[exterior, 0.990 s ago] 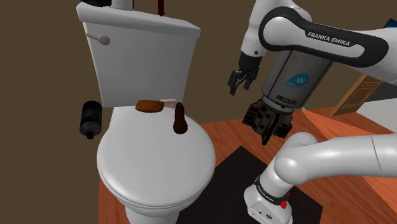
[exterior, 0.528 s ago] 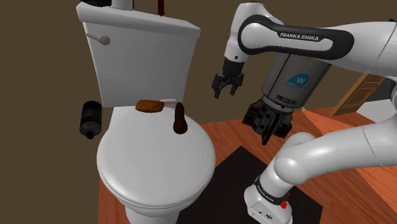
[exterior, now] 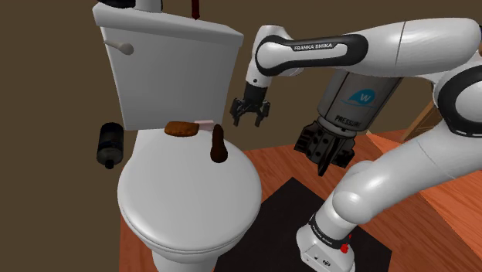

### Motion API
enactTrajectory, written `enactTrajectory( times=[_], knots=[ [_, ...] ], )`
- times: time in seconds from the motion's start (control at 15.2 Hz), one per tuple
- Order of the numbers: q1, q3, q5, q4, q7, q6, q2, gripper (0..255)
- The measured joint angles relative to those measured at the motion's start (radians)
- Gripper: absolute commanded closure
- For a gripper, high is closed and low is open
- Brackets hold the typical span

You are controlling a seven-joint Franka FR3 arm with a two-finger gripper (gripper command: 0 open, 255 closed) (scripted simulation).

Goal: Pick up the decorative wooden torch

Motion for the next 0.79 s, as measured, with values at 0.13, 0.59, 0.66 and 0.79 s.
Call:
enactTrajectory(
  times=[0.13, 0.59, 0.66, 0.79],
  knots=[
    [-0.002, -0.004, 0.033, 0.028, 0.023, 0.034, 0.069, 0],
    [0.005, 0.001, 0.159, 0.16, 0.109, 0.15, 0.329, 0],
    [0.006, 0.002, 0.17, 0.163, 0.112, 0.167, 0.352, 0],
    [0.007, 0.003, 0.18, 0.157, 0.111, 0.194, 0.374, 0]
  ],
)
